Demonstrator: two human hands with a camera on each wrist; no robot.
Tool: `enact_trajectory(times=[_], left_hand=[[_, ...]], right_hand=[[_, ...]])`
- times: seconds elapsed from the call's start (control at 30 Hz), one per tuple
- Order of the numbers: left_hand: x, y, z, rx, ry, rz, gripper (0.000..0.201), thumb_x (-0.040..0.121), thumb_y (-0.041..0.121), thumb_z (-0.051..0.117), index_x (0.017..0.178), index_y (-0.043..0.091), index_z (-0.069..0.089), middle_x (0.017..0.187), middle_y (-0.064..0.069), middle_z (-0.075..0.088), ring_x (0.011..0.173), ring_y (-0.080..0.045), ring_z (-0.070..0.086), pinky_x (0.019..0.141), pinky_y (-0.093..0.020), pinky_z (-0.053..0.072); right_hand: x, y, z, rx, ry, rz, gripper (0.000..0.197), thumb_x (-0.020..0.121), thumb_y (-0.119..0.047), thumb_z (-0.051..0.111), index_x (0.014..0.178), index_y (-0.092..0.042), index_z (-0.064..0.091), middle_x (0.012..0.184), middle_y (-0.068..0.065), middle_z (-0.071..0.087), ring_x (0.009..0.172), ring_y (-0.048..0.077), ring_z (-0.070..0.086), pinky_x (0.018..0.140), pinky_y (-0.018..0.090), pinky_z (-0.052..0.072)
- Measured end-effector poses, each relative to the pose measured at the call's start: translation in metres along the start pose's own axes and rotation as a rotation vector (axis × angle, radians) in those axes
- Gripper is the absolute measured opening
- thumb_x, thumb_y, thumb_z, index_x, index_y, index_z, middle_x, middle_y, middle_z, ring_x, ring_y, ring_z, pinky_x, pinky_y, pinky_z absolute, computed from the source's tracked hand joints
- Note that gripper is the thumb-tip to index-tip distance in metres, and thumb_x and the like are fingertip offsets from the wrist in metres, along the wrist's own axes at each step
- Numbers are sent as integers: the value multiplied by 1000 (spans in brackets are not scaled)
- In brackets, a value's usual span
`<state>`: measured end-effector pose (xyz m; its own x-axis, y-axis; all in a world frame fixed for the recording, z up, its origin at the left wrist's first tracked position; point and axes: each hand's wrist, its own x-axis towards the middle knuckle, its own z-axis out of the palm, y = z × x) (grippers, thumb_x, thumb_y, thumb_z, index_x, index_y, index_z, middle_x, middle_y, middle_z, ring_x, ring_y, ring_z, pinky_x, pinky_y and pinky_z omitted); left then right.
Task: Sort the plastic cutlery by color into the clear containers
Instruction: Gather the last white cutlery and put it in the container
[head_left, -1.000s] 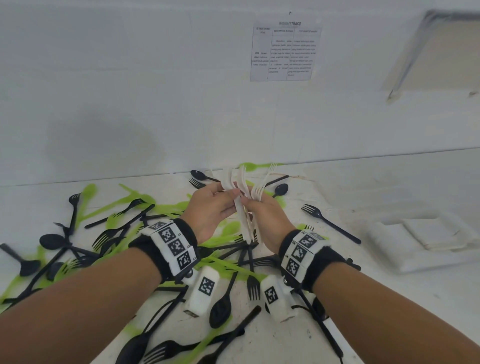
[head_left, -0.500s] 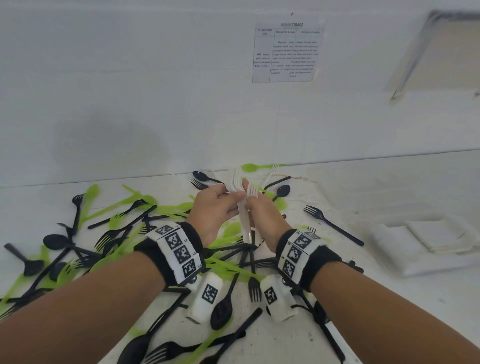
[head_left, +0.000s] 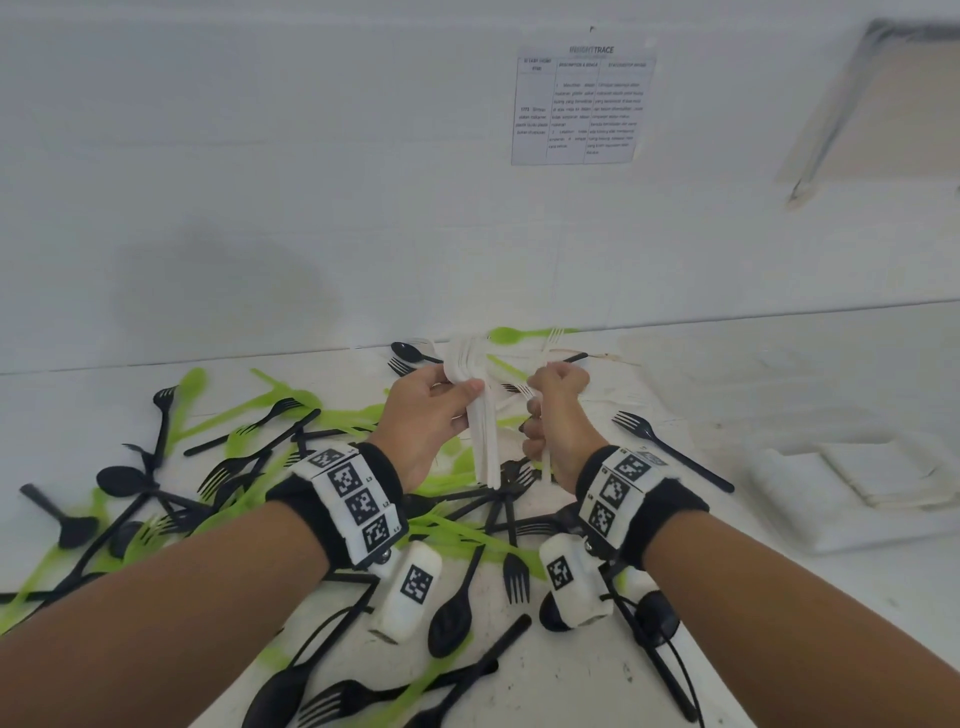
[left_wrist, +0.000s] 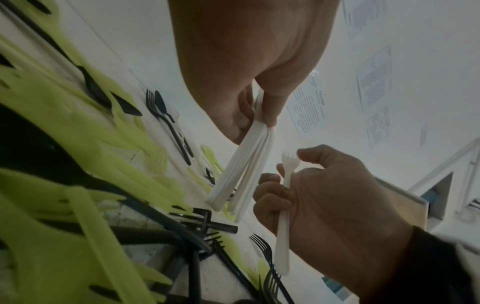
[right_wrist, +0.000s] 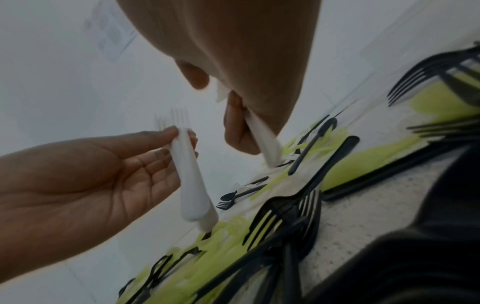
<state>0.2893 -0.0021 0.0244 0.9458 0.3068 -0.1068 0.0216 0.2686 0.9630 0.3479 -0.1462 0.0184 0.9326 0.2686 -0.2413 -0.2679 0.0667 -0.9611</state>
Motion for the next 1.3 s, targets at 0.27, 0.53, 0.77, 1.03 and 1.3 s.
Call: enact_trajectory(times=[0.27, 0.53, 0.77, 1.03, 1.3], left_hand=[[-4, 1, 3, 28, -18, 65, 25, 98, 4, 65, 123, 4, 66, 110, -14, 76, 106, -27, 73, 88, -36, 60], [-10, 5, 2, 64, -18, 100, 25, 95, 6, 70, 120, 3, 69, 103, -16, 77, 98, -30, 75, 82, -33, 62], [-11, 6, 0, 41, 41, 117, 24, 91, 8, 75, 115, 6, 74, 103, -17, 77, 101, -35, 74, 87, -41, 62], [-14, 10, -10, -115, -42, -75, 33, 93, 14, 73, 122, 1, 67, 114, -21, 74, 101, -33, 74, 82, -33, 61], [-12, 5, -18, -124, -14, -122, 43, 88, 19, 79, 121, -5, 68, 120, -26, 70, 115, -42, 67, 99, -44, 57]], right_hand=[[-4, 3, 16, -316, -138, -367, 29, 107, -27, 43, 113, -19, 70, 97, 11, 72, 87, 33, 66, 76, 39, 51], [-23, -5, 23, -162, -245, -191, 38, 109, -41, 39, 106, -27, 74, 90, -22, 75, 86, -8, 67, 97, 31, 50], [-35, -11, 27, -99, -237, -197, 36, 108, -39, 40, 94, -27, 71, 70, -30, 67, 64, -11, 58, 96, 33, 46], [-39, -7, 35, 1, -286, -128, 54, 72, -70, 46, 113, -51, 74, 129, -24, 65, 135, 9, 48, 122, 41, 26], [-33, 6, 41, 171, -151, -90, 64, 83, -60, 62, 122, -9, 66, 137, 3, 64, 129, 30, 56, 114, 50, 39]])
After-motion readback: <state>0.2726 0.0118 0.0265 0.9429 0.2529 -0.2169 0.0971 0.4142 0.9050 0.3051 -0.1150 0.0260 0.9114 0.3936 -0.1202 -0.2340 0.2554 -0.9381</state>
